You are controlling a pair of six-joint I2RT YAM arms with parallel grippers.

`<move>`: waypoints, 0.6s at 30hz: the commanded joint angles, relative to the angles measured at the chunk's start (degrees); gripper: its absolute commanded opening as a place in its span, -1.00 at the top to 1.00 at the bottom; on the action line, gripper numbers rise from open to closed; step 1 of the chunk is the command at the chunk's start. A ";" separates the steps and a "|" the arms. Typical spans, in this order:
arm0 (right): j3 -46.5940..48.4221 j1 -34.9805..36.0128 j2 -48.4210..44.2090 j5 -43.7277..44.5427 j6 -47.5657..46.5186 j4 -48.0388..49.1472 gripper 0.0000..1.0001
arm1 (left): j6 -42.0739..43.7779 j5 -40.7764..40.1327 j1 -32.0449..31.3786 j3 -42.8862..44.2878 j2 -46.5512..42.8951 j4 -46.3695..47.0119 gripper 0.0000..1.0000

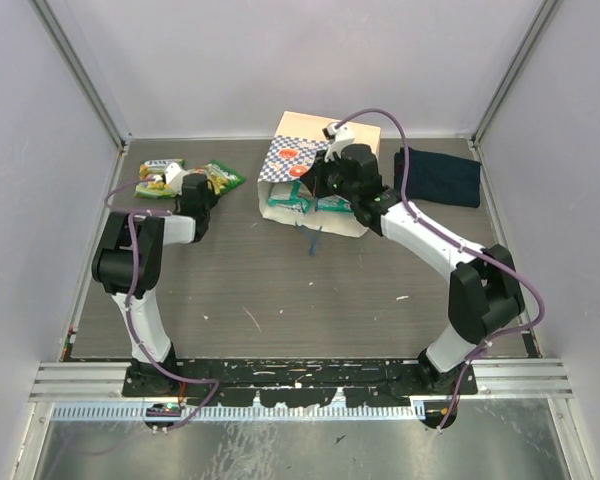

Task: Take the snacks out of the paper bag
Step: Place the snack at the center of the board.

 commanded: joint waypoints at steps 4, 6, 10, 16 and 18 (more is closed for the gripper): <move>0.18 -0.21 0.68 -1.20 -0.05 4.26 0.99 | -11.37 -5.63 -0.22 1.54 1.59 -1.31 1.00; 0.30 -0.18 1.03 -1.41 0.01 4.34 0.99 | -14.24 -8.51 -0.93 1.50 1.63 -3.29 1.00; 0.69 -0.20 1.94 -2.15 0.27 4.51 0.99 | -19.77 -14.89 -3.39 2.65 1.54 -9.41 1.00; 1.08 -0.20 2.92 -3.43 0.52 4.40 0.99 | -26.12 -19.07 -6.36 6.81 3.19 -15.21 1.00; 1.27 -0.20 3.09 -3.66 0.43 4.14 0.99 | -30.00 -18.94 -6.57 8.49 4.17 -17.84 1.00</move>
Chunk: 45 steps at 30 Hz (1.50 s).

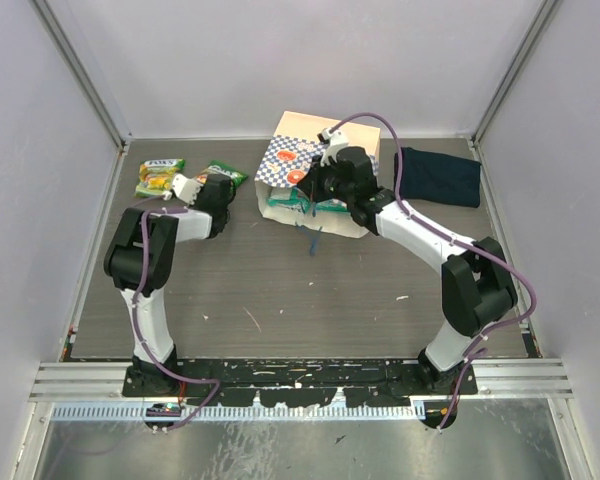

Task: Take the snacks out of the paper bag
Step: Place the snack at the center of the board.

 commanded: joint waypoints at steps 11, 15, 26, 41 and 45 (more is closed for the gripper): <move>2.05 -0.16 0.16 -1.86 -0.47 2.76 0.99 | -14.97 -2.42 -0.80 10.12 6.35 -7.87 0.57; 2.27 -0.23 -0.11 -1.84 -0.60 2.35 0.98 | -13.37 0.79 -0.77 11.34 6.18 -6.39 -0.96; 2.42 -0.68 -1.97 -0.48 -0.97 2.01 0.98 | 7.91 13.66 -0.67 -10.35 -18.81 5.25 -0.96; 1.33 -0.71 -1.71 -0.82 4.77 6.70 0.98 | 6.43 13.45 -22.28 -26.12 -35.59 12.39 -0.37; 0.25 -0.69 -2.65 -0.57 4.95 6.63 0.99 | 4.94 16.98 -22.29 -20.17 -26.26 15.03 -0.04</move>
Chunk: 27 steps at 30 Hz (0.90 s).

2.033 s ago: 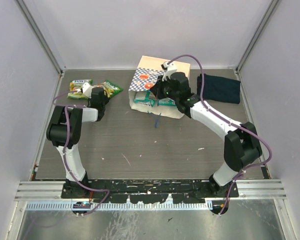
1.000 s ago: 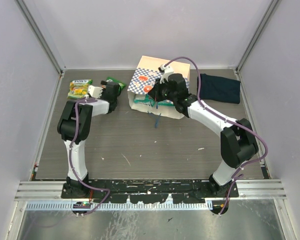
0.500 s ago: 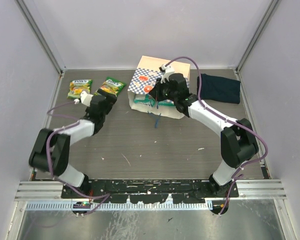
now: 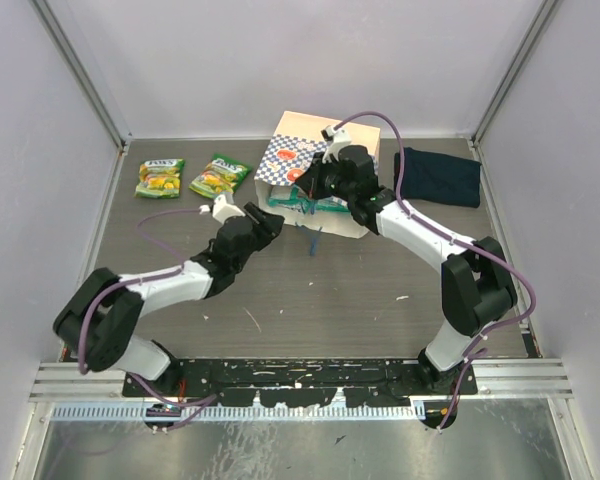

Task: Take the snacks out of the paper bag
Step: Place the snack at the center of the board, then pick up the snack from the paper bag.

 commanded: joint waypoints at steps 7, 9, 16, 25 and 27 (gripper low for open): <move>-0.40 -0.25 -4.17 1.64 0.71 3.55 0.98 | -0.24 0.87 0.14 18.36 21.96 4.64 -0.09; -0.49 -0.25 -4.34 1.68 0.61 3.46 0.98 | -0.67 -0.18 0.16 20.64 25.56 4.48 -0.09; -1.10 -0.25 -4.73 1.86 0.16 3.33 0.98 | -1.12 -4.51 0.13 26.21 32.74 4.89 -0.09; -2.19 -0.25 -4.31 0.71 0.99 4.06 0.98 | 0.14 -10.28 0.26 30.43 38.23 5.39 -0.10; -2.19 -0.25 -4.19 0.41 1.27 4.16 0.98 | 0.03 -10.74 0.33 32.03 39.59 4.41 -0.11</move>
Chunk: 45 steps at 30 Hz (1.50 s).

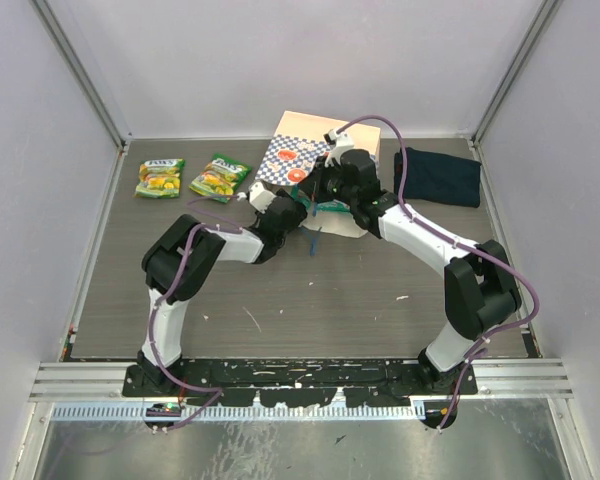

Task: Take the snacks out of the paper bag
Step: Pick up the snack from the paper bag.

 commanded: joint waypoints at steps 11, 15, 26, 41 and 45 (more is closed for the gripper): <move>-0.18 -0.25 -1.84 -1.50 1.55 4.60 0.98 | 1.87 -6.98 0.91 8.37 5.70 1.33 0.01; -0.12 -0.25 -1.47 -1.59 1.66 4.80 0.98 | 2.35 -7.24 0.99 6.46 4.83 3.59 0.57; 0.37 -0.25 -0.30 -1.49 1.79 5.67 0.98 | 5.84 -7.61 0.83 -6.32 -5.81 7.35 1.00; 1.14 -0.25 0.79 0.00 3.28 7.21 0.98 | 6.46 -14.04 -3.25 -28.07 -43.24 -6.82 1.00; 1.12 -0.23 1.31 0.15 3.56 7.64 0.98 | 0.38 -29.90 -7.83 -24.57 -58.45 -36.02 1.00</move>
